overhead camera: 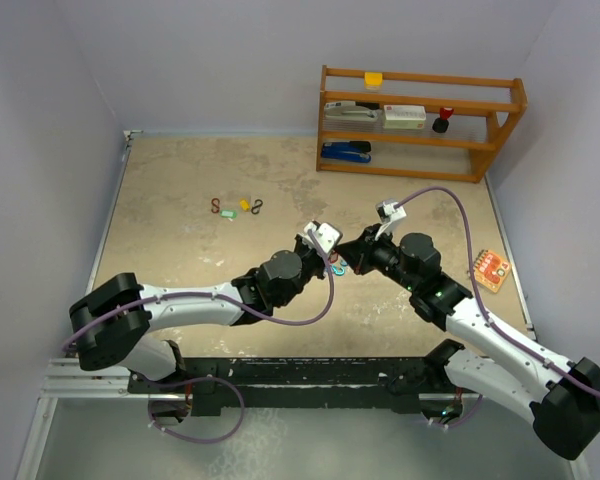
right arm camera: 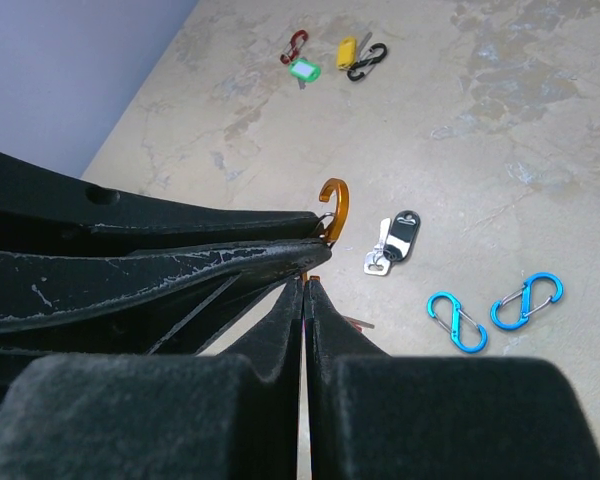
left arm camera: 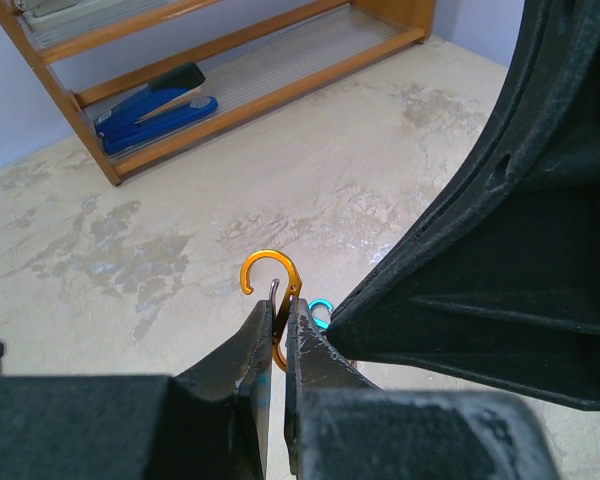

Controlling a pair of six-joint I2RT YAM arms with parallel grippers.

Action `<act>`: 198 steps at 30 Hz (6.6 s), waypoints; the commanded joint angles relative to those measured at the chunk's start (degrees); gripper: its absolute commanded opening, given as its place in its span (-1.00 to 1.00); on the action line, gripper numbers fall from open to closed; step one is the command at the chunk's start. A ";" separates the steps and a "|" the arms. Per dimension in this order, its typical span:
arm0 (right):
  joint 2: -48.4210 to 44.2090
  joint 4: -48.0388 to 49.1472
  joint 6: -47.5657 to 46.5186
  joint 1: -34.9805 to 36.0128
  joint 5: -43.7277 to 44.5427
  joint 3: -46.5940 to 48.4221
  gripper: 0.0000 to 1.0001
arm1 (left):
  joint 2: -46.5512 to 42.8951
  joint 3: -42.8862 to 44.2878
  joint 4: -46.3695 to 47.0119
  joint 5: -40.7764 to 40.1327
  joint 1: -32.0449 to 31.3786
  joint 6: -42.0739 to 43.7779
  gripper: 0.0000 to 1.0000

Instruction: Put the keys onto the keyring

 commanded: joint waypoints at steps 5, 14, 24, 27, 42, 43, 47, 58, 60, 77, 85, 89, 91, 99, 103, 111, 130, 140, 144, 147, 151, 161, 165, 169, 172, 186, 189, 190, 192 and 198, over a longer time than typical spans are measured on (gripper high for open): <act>-0.91 0.75 0.69 0.19 -0.47 1.11 -1.00 | -2.09 0.80 2.81 0.86 -1.40 1.20 -1.00; -1.52 -0.30 1.73 0.19 -0.27 1.26 -1.00 | -2.37 0.42 3.23 1.34 -1.84 2.08 -1.00; -2.68 -2.30 1.92 0.14 2.36 1.84 -1.00 | -3.38 -0.38 3.28 1.73 -1.93 2.79 -1.00; -2.75 -2.64 1.79 0.12 2.61 1.95 -1.00 | -3.77 -0.70 3.19 1.78 -1.93 3.00 -1.00; -2.89 -3.49 1.72 0.18 3.32 2.13 -1.00 | -4.96 -1.69 3.56 1.76 -1.94 3.55 -1.00; -2.78 -3.45 1.75 0.20 3.24 2.17 -1.00 | -5.12 -1.70 3.61 1.90 -1.92 3.61 -1.00; -2.41 -3.19 1.83 0.15 2.77 1.97 -1.00 | -5.75 -2.25 4.42 2.24 -1.93 3.42 -1.00; -1.11 -4.35 1.32 0.13 0.84 2.92 -0.81 | -6.08 -2.40 5.68 0.37 -1.93 2.95 -1.00; -0.59 -4.72 1.24 0.15 0.36 3.05 -0.59 | -6.42 -2.32 6.20 -1.01 -1.89 2.93 -1.00; -4.20 -10.76 -0.23 0.16 8.27 1.48 0.05 | -7.66 -3.71 1.56 -14.15 4.78 -0.52 -1.00; -3.26 -9.88 -0.62 0.19 7.72 0.59 0.05 | -5.11 -6.72 0.33 -16.51 14.48 -7.48 -1.00; -1.70 -8.68 -0.62 0.12 6.15 -0.14 0.05 | -2.49 -7.32 1.43 -17.78 17.13 -9.76 -1.00; -0.54 -8.57 -0.82 0.20 5.69 -0.39 0.05 | -0.78 -7.26 1.38 -18.34 18.48 -10.98 -1.00; 3.39 -9.52 -2.57 0.20 5.18 0.04 0.07 | 5.59 -5.79 -2.27 -17.56 25.15 -18.57 -1.00; 4.51 -8.45 -2.69 0.19 4.85 0.05 0.06 | 7.89 -4.74 -4.21 -16.28 27.41 -20.84 -1.00; 14.58 -13.68 -3.95 0.14 6.39 4.90 0.09 | 9.74 -2.62 -7.85 -15.10 29.97 -23.14 -0.97; 30.06 -17.48 -7.25 1.36 10.29 14.95 0.22 | -6.25 -0.67 -19.69 -13.45 31.11 -24.00 0.44; 35.32 -18.94 -5.54 1.56 12.80 17.23 0.28 | -13.45 0.41 -24.33 -10.84 31.12 -23.81 0.43; 34.82 -20.90 0.26 1.54 16.35 18.02 0.26 | -14.26 0.50 -24.58 -10.63 31.10 -23.85 0.43; 35.64 -22.44 3.02 1.61 16.78 19.39 0.26 | -14.30 0.49 -24.58 -10.52 31.11 -23.74 0.43; 37.61 -23.94 6.02 1.58 18.82 21.01 0.26 | -14.51 0.36 -24.75 -10.61 31.12 -23.50 0.43; 43.72 -28.14 11.95 1.38 23.81 26.72 0.28 | -15.59 -0.14 -24.57 -9.85 31.11 -23.23 0.43; 43.93 -28.48 12.66 1.34 25.35 26.69 0.28 | -16.08 -0.10 -24.86 -9.73 31.11 -22.93 0.43; 44.59 -28.96 12.74 1.16 26.11 26.81 0.29 | -16.65 -0.44 -24.85 -9.91 31.12 -22.82 0.43; 45.15 -28.96 12.82 1.05 25.99 26.84 0.28 | -16.63 -0.42 -24.85 -9.74 31.11 -22.88 0.43; 48.35 -28.23 12.82 0.48 25.58 27.72 0.14 | -16.45 -0.65 -24.50 -9.48 31.11 -22.82 0.43; 48.44 -28.15 13.07 0.23 25.86 27.45 0.11 | -16.32 -0.52 -24.45 -9.39 31.10 -22.82 0.43; 48.49 -28.14 13.10 0.12 25.85 27.37 0.10 | -16.22 -0.58 -24.36 -9.29 31.12 -22.82 0.43; 48.65 -28.14 13.09 -0.13 26.12 27.27 0.09 | -16.15 -0.56 -24.32 -9.25 31.11 -22.82 0.43; 49.62 -28.01 12.87 -0.72 26.37 27.24 0.02 | -15.83 -0.54 -24.23 -9.12 31.11 -22.91 0.43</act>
